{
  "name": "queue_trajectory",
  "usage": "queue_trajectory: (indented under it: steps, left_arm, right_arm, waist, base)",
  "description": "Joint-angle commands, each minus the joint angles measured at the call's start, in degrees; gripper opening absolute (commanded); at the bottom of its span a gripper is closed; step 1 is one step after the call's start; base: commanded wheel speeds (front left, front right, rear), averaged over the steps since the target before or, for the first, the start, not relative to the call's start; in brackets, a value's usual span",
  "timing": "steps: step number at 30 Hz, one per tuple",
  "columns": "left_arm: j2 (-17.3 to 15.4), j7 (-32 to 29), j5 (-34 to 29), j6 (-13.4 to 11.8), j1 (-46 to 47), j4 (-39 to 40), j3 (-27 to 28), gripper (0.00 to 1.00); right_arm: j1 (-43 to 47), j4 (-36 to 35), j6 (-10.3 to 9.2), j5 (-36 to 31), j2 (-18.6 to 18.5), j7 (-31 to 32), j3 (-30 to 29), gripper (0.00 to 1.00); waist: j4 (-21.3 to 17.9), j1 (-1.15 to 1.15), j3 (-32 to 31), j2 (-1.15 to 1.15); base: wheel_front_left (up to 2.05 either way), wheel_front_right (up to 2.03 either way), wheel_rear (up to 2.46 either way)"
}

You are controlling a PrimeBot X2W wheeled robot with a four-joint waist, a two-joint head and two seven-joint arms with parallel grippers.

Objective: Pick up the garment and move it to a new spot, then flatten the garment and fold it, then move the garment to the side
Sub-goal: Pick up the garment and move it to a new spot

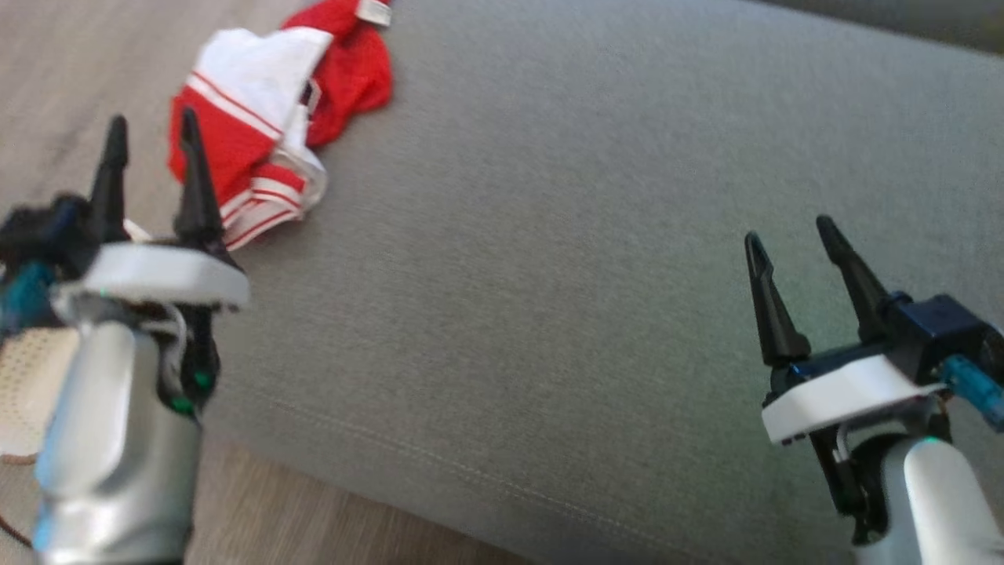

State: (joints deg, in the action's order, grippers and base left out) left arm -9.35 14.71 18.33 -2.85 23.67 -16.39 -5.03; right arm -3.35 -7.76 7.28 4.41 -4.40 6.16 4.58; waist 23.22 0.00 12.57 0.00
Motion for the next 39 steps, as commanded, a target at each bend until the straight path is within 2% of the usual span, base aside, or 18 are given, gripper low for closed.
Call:
queue_trajectory:
  steps: [1, 10, 15, 18, 19, 20, 21, 28, 31, 33, 36, 39]
  left_arm:
    - [-2.95, 0.26, 0.4, 0.88, 4.62, -2.77, 2.6, 1.0]
    - [-6.96, -1.96, 2.54, 5.67, 19.06, -31.85, 3.01, 1.0]
    - [-9.19, -5.37, 2.44, 7.04, 24.15, -43.26, 2.09, 1.0]
    - [-10.68, -6.46, 2.06, 6.91, 26.25, -47.87, 1.66, 1.0]
    - [-11.05, -6.75, 1.82, 6.83, 26.84, -49.08, 1.39, 0.92]
    - [-11.4, -6.75, 1.6, 6.81, 27.38, -50.03, 1.12, 0.33]
    - [-11.82, -6.27, 1.28, 6.52, 27.89, -50.72, 0.87, 0.0]
    - [-12.94, -1.49, 1.22, 6.17, 29.83, -51.63, 0.9, 0.0]
    - [-13.62, -0.05, 1.11, 5.89, 29.99, -49.13, 1.27, 0.0]
    - [-13.98, 0.21, 1.2, 5.64, 29.6, -45.59, 2.09, 0.0]
    - [-14.35, 0.26, 1.0, 4.93, 26.93, -36.26, 4.3, 0.0]
    - [-13.46, 0.27, 0.78, 4.52, 21.93, -27.05, 6.5, 0.0]
  right_arm:
    - [-2.52, -2.55, 0.21, -0.54, -0.69, 0.3, 1.68, 1.0]
    - [-6.01, -2.35, 0.21, -0.59, -1.09, 0.04, 3.2, 1.0]
    - [-7.47, -2.03, 0.21, -0.63, -1.12, -0.42, 3.39, 1.0]
    - [-7.96, -1.86, 0.21, -0.7, -1.04, -0.72, 3.26, 1.0]
    - [-8.08, -1.84, 0.21, -0.71, -1.02, -0.8, 3.17, 1.0]
    - [-8.19, -1.78, 0.21, -0.71, -1.03, -0.89, 3.11, 1.0]
    - [-8.28, -1.71, 0.21, -0.7, -1.03, -0.97, 3.05, 1.0]
    - [-8.42, -0.97, 0.21, -0.49, -0.78, -1.74, 2.41, 1.0]
    - [-8.26, -0.3, 0.21, -0.29, -0.51, -2.45, 1.93, 1.0]
    - [-7.93, 0.27, 0.21, -0.06, -0.25, -2.98, 1.43, 1.0]
    - [-7.22, 1.09, 0.21, 0.23, 0.16, -3.86, 0.67, 1.0]
    - [-6.09, 2.11, 0.21, 0.72, 0.59, -4.87, -0.04, 1.0]
  waist:
    - [-3.62, 0.0, 4.0, 0.0]
    - [-9.18, 0.0, 9.73, 0.0]
    - [-10.71, 0.0, 11.79, 0.0]
    - [-11.17, 0.0, 12.52, 0.0]
    - [-11.22, 0.0, 12.72, 0.0]
    - [-11.26, 0.0, 12.88, 0.0]
    - [-11.29, 0.0, 12.98, 0.0]
    - [-10.95, 0.0, 12.11, 0.0]
    - [-10.87, 0.0, 10.48, 0.0]
    - [-10.85, 0.0, 9.06, 0.0]
    - [-11.05, 0.0, 6.66, 0.0]
    - [-11.58, 0.0, 3.54, 0.0]
  base:
    - [0.0, 0.0, 0.0]
    - [0.0, 0.0, 0.0]
    - [0.0, 0.0, 0.0]
    - [0.0, 0.0, 0.0]
    - [0.0, 0.0, 0.0]
    - [0.0, 0.0, 0.0]
    - [0.0, 0.0, 0.0]
    - [0.0, 0.0, 0.0]
    - [0.0, 0.0, 0.0]
    - [0.0, 0.0, 0.0]
    - [0.0, 0.0, 0.0]
    - [0.0, 0.0, 0.0]
